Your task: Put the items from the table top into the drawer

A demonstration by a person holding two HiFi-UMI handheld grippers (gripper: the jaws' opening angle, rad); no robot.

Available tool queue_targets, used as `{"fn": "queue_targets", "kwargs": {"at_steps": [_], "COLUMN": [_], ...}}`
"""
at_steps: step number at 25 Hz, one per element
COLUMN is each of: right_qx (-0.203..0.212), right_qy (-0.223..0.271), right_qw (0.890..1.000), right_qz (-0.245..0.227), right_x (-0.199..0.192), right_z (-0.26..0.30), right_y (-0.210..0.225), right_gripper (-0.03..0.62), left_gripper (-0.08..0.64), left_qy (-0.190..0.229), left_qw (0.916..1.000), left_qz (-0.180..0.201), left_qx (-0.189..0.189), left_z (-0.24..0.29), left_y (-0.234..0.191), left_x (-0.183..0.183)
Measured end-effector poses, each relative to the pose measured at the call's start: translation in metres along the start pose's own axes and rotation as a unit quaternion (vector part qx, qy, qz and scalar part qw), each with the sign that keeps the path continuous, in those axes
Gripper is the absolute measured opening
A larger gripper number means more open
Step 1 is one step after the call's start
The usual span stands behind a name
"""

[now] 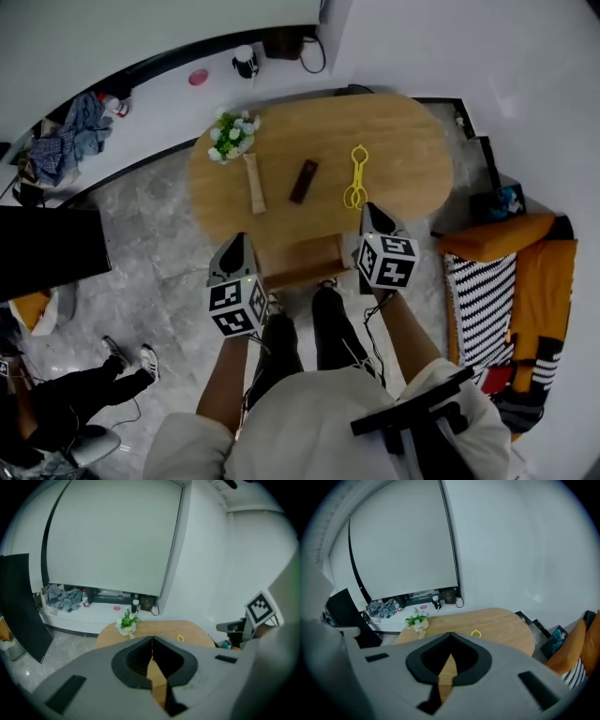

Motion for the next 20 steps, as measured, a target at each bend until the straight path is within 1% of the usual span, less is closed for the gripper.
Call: {"fn": "queue_targets", "kwargs": {"at_steps": [4, 8, 11, 16, 20], "right_qx": [-0.001, 0.000, 0.001, 0.002, -0.003], "right_qy": [-0.026, -0.047, -0.060, -0.069, -0.066], "right_qw": [1.000, 0.999, 0.998, 0.997, 0.996], "right_qz": [0.012, 0.016, 0.029, 0.045, 0.059], "right_x": [-0.029, -0.065, -0.095, -0.126, -0.133], "right_z": [0.033, 0.068, 0.091, 0.133, 0.164], "right_y": [0.036, 0.067, 0.084, 0.106, 0.124], "right_gripper": [-0.008, -0.008, -0.008, -0.008, -0.007], "left_gripper": [0.008, 0.008, 0.008, 0.009, 0.009], "left_qy": [-0.034, -0.049, -0.057, -0.060, -0.064], "left_qw": [0.9993, 0.9986, 0.9981, 0.9982, 0.9975], "left_qz": [0.005, 0.014, 0.017, -0.004, -0.022], "left_qx": [-0.012, -0.015, -0.015, 0.001, 0.019], "left_z": [0.034, 0.073, 0.100, 0.139, 0.154], "left_y": [0.024, 0.043, 0.052, 0.053, 0.045], "left_x": [-0.028, -0.060, -0.085, -0.118, -0.141]}}
Point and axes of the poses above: the fingertips, and each gripper's own axes: z forward along the fingers, y to its right, x out of its top, the point moved 3 cm from there along -z, backward along the fingers, and after that the axes turned 10 degrees about x, right-handed, at the moved point
